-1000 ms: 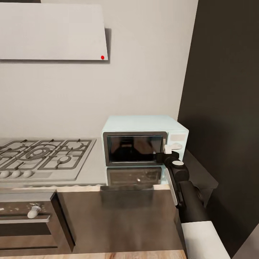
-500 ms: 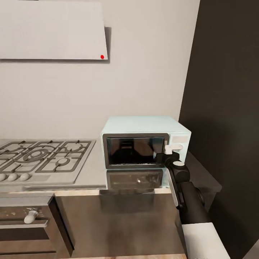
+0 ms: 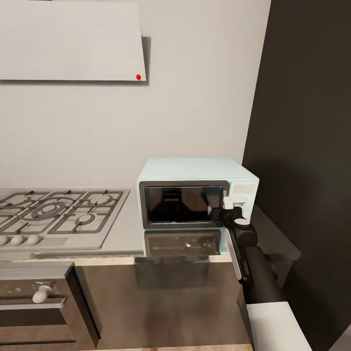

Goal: In the kitchen, take the popcorn bag from the countertop, put it into the microwave, and heat it until the popcorn is cooked so the cooked popcorn ends up inside the bag.

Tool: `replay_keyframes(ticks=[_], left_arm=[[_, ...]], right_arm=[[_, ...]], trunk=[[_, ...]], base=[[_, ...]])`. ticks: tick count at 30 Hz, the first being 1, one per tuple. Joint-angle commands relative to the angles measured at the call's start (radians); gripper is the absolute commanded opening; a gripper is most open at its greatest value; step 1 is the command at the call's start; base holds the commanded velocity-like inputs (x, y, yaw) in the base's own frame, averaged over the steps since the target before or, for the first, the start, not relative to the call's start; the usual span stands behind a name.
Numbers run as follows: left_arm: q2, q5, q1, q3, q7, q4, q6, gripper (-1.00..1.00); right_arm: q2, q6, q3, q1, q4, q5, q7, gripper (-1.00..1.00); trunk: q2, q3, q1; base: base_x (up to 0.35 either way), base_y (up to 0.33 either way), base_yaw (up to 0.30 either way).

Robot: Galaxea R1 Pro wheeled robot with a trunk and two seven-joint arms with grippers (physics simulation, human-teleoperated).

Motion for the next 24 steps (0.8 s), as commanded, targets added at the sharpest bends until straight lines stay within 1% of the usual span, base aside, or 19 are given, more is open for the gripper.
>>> replay_keyframes(ticks=[1, 10, 16, 24], left_arm=[[0.0, 0.009, 0.0, -0.002, 0.002, -0.001, -0.001, 1.0], [0.0, 0.01, 0.0, -0.002, 0.003, -0.001, -0.001, 1.0], [0.0, 0.006, 0.0, -0.004, 0.002, -0.001, -0.002, 1.0], [0.0, 0.008, 0.0, -0.002, 0.003, -0.001, -0.002, 1.0]], right_arm=[[0.0, -0.002, 0.0, -0.011, 0.029, 0.017, -0.003, -1.0], [-0.001, -0.002, -0.001, -0.011, 0.029, 0.017, -0.003, -1.0], [-0.001, -0.002, -0.001, -0.011, 0.029, 0.017, -0.003, -1.0], [-0.001, -0.002, -0.001, -0.01, 0.03, 0.017, -0.003, -1.0]], trunk=[[0.0, -0.001, 0.0], [0.0, -0.001, 0.0], [0.0, -0.001, 0.0], [0.0, -0.001, 0.0]], base=[[0.0, 0.0, 0.0], [-0.006, 0.0, 0.0], [-0.209, 0.0, 0.0], [-0.016, 0.0, 0.0]])
